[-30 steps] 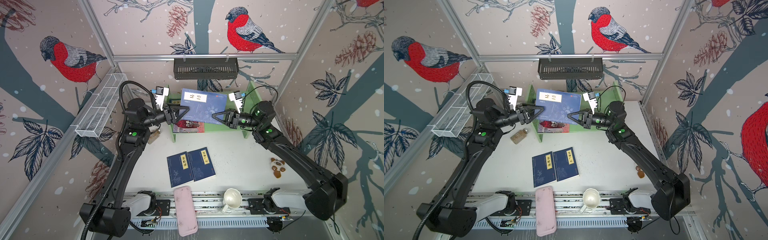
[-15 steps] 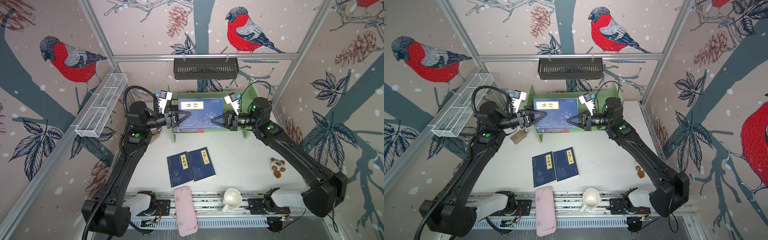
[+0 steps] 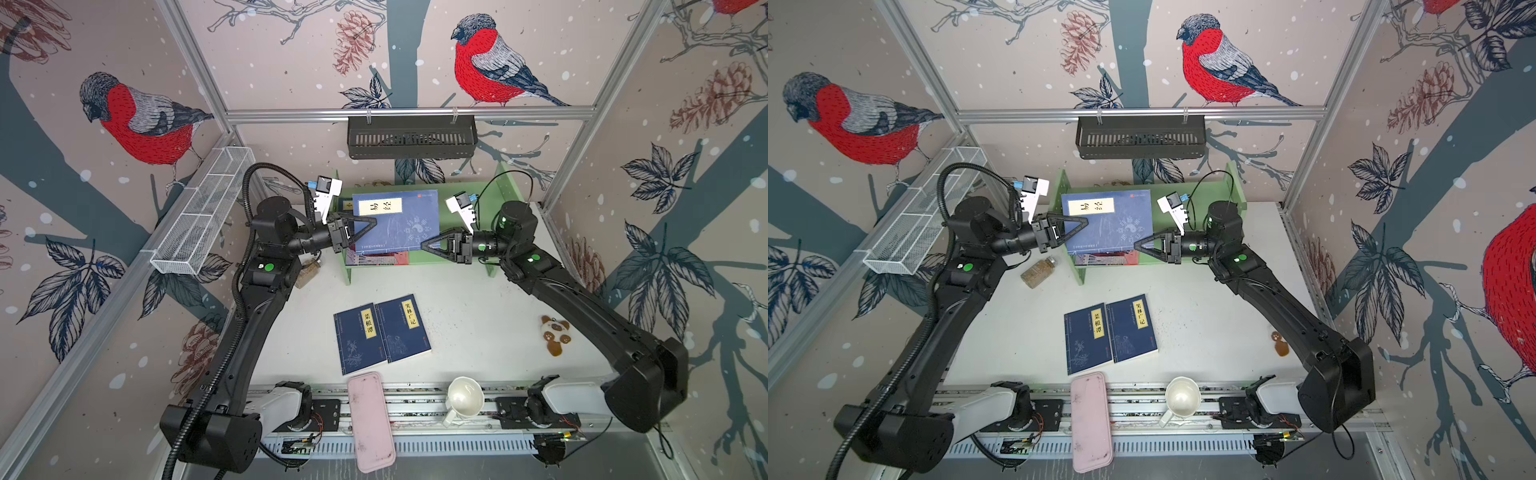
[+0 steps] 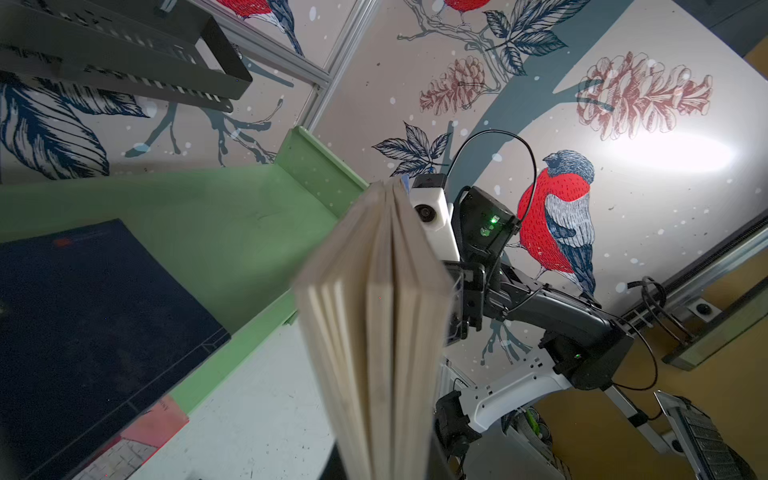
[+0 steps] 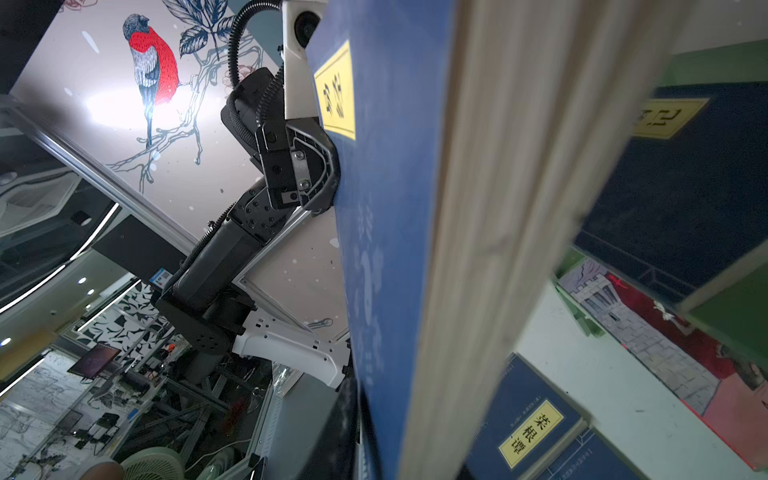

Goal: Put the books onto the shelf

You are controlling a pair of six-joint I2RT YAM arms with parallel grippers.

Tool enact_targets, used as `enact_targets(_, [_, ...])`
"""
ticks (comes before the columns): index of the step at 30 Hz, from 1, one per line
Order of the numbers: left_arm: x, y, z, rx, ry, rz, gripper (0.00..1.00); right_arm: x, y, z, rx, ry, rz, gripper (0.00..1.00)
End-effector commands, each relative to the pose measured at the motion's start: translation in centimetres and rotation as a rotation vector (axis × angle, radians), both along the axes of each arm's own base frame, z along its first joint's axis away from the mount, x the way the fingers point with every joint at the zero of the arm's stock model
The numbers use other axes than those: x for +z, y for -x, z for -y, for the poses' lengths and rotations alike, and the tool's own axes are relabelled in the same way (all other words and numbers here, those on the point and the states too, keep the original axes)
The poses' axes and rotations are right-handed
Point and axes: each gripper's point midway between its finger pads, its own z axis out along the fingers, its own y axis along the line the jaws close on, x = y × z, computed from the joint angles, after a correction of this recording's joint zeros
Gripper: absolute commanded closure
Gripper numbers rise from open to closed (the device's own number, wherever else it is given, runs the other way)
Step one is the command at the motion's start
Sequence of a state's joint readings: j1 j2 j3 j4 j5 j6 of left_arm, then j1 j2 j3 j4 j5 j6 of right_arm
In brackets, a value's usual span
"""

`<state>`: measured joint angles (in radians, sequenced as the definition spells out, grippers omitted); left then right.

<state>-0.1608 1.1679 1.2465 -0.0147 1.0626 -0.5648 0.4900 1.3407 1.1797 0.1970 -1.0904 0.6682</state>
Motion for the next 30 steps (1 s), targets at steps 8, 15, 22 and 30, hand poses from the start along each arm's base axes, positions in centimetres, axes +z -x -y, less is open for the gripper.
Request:
enact_targets(8, [-0.4, -0.6, -0.2, 0.026, -0.017, 0.018, 1.0, 1.6, -1.3, -0.2, -0.024, -0.054, 0.039, 0.72])
enact_targets(15, [-1.1, -0.9, -0.4, 0.054, -0.019, 0.012, 1.0, 2.1, -2.2, -0.5, -0.041, -0.068, 0.019, 0.94])
enact_targets(22, [1.6, -3.0, -2.6, 0.267, -0.196, 0.178, 0.59, 2.2, -4.3, -0.4, -0.095, -0.039, -0.038, 0.99])
enact_targets(30, [4.3, -6.5, -8.8, 0.691, -0.374, 0.236, 0.31, 0.7, -6.4, -0.7, -0.161, 0.01, -0.139, 1.0])
